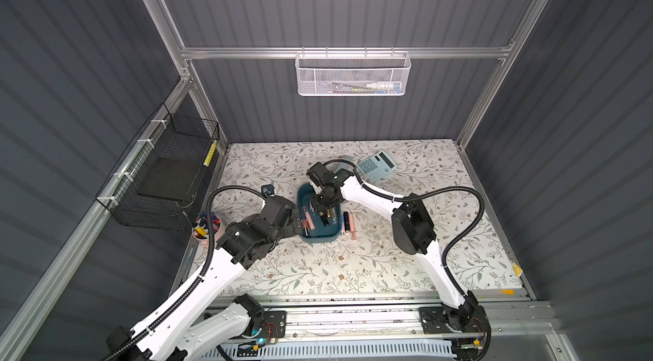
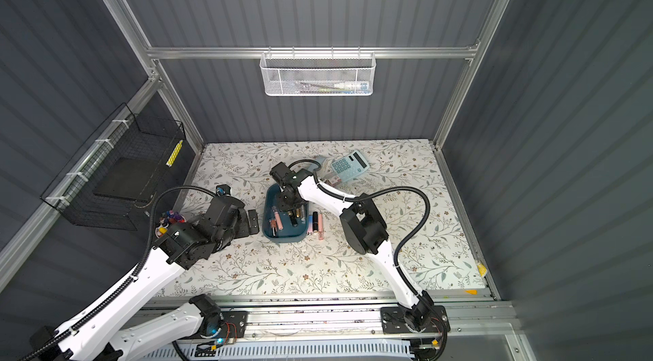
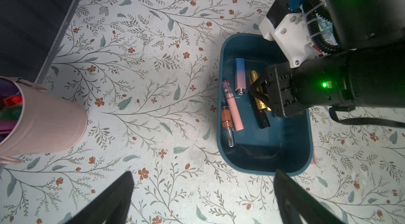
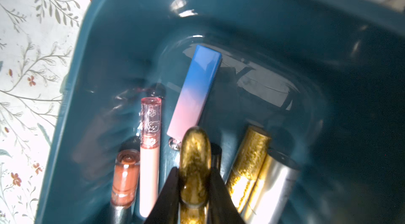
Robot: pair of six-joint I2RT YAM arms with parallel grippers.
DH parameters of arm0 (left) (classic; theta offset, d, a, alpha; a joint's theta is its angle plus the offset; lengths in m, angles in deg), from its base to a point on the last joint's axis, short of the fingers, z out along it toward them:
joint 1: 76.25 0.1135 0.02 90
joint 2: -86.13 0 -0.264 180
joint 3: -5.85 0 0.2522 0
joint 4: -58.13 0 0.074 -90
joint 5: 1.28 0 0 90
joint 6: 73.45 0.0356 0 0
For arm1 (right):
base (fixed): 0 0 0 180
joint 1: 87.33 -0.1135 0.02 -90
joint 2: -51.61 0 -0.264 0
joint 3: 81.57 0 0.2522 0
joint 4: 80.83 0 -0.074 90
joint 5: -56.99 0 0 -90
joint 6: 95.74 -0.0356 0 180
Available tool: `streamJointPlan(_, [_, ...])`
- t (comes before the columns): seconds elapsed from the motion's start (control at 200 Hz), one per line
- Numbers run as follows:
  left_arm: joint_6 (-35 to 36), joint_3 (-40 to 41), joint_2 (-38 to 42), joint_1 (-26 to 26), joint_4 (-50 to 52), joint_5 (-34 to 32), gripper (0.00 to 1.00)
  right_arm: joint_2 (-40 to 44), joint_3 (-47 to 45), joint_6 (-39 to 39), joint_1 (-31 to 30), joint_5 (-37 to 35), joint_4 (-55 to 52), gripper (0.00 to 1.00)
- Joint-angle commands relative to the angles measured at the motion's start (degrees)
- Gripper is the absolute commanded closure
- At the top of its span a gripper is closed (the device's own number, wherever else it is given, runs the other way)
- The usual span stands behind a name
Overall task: Put the lipstick into the storage box
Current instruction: Place the lipstick in the storage box.
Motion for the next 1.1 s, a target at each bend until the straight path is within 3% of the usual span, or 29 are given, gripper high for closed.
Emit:
streamJointPlan(0.0, [0.8,0.1,-0.2,0.4,0.8,-1.3,0.00,-1.2,2.4,1.0,0.7,0.5,-1.7,0.77])
streamJointPlan(0.58, [1.6,-0.6,-3.5,0.4,-0.8,-1.2,0.00,-3.5,4.3,2.6,3.7,1.9,-2.5,0.76])
streamJointPlan(0.826, [1.7,-0.6,-4.4,0.4,-1.4,-0.5,0.00,-3.6,4.3,2.7,3.7,2.5,-2.5,0.67])
streamJointPlan(1.096, [1.5,-0.8,-4.5,0.4,-2.0,-0.2,0.00,2.9,1.4,3.1,3.7,0.0,-4.1,0.64])
